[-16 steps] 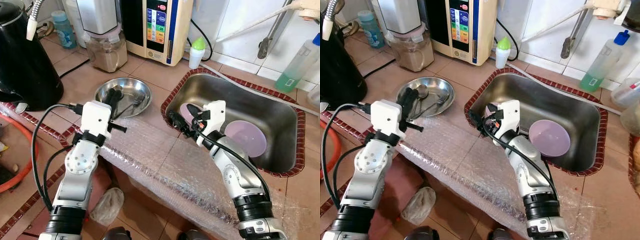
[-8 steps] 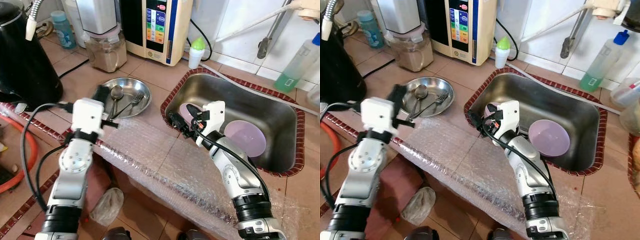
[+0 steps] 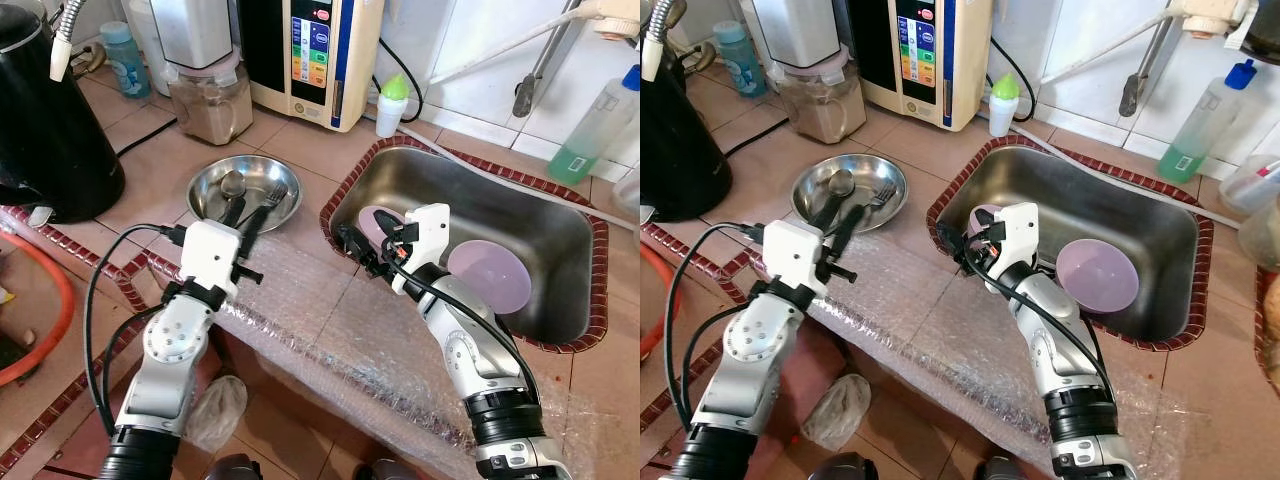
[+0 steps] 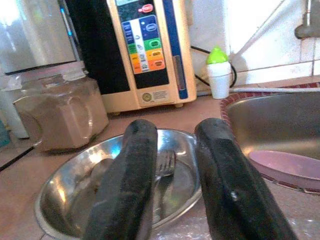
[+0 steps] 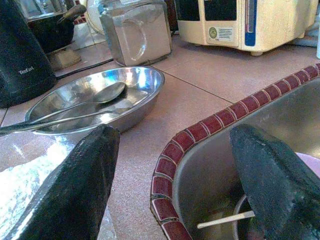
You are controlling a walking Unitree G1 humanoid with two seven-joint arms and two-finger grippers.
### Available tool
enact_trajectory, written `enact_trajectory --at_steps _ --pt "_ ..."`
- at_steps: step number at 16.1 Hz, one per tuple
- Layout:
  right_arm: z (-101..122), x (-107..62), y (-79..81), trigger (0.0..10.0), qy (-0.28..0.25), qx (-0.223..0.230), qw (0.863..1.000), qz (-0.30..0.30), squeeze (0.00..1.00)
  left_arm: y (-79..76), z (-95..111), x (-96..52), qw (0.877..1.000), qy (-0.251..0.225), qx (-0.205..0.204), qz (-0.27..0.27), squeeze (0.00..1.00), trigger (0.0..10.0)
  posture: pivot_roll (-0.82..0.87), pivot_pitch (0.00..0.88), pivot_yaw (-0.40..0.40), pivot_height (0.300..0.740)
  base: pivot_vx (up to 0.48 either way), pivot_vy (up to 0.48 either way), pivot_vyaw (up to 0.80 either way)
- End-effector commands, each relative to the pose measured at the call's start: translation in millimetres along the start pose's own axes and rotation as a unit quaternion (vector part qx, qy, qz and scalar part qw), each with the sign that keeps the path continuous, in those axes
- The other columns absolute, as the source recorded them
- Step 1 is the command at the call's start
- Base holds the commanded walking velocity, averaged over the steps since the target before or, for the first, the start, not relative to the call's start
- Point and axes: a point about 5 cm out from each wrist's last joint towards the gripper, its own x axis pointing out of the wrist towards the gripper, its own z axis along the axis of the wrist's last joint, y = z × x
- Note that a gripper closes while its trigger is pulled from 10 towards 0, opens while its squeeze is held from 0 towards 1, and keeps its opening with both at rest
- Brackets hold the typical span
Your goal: Kitchen organization
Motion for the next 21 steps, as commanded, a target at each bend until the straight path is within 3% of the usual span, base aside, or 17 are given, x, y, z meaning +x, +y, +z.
enact_trajectory --at_steps 1,3,9,12,17,21 --pt "-1 -1.6 -0.9 10.0 0.006 -0.004 1.000 0.000 0.00 -14.0 0 -2.6 0.999 -0.008 0.020 -0.030 1.00 10.0 0.03 0.028 -0.032 0.740 0.000 0.000 0.00" --pt "-1 -3.0 -1.9 10.0 0.008 -0.006 1.000 0.000 0.00 -25.6 -5 -5.2 0.999 -0.004 0.025 -0.040 1.00 10.0 0.02 0.030 -0.037 0.740 0.000 0.000 0.00" --pt "0 -2.4 -1.2 10.0 0.011 -0.010 1.000 0.004 0.00 7.7 -18 -4.7 0.995 0.045 0.019 0.085 1.00 10.0 0.02 0.033 -0.043 0.740 0.000 0.000 0.00" --pt "-1 -2.4 -0.9 10.0 0.012 -0.009 1.000 0.005 0.00 12.5 -22 -8.4 0.993 0.057 0.015 0.106 1.00 10.0 0.02 0.033 -0.043 0.740 0.000 0.000 0.00" --pt "0 -0.5 -0.3 10.0 0.013 -0.010 1.000 0.006 0.00 -1.2 -31 -5.1 0.994 0.090 0.001 0.060 1.00 10.0 0.02 0.033 -0.041 0.740 0.000 0.000 0.00" --pt "-1 -0.4 0.3 10.0 0.014 -0.010 1.000 0.007 0.00 -3.3 -35 -5.8 0.993 0.108 0.003 0.043 1.00 10.0 0.02 0.031 -0.040 0.740 0.000 0.000 0.00"
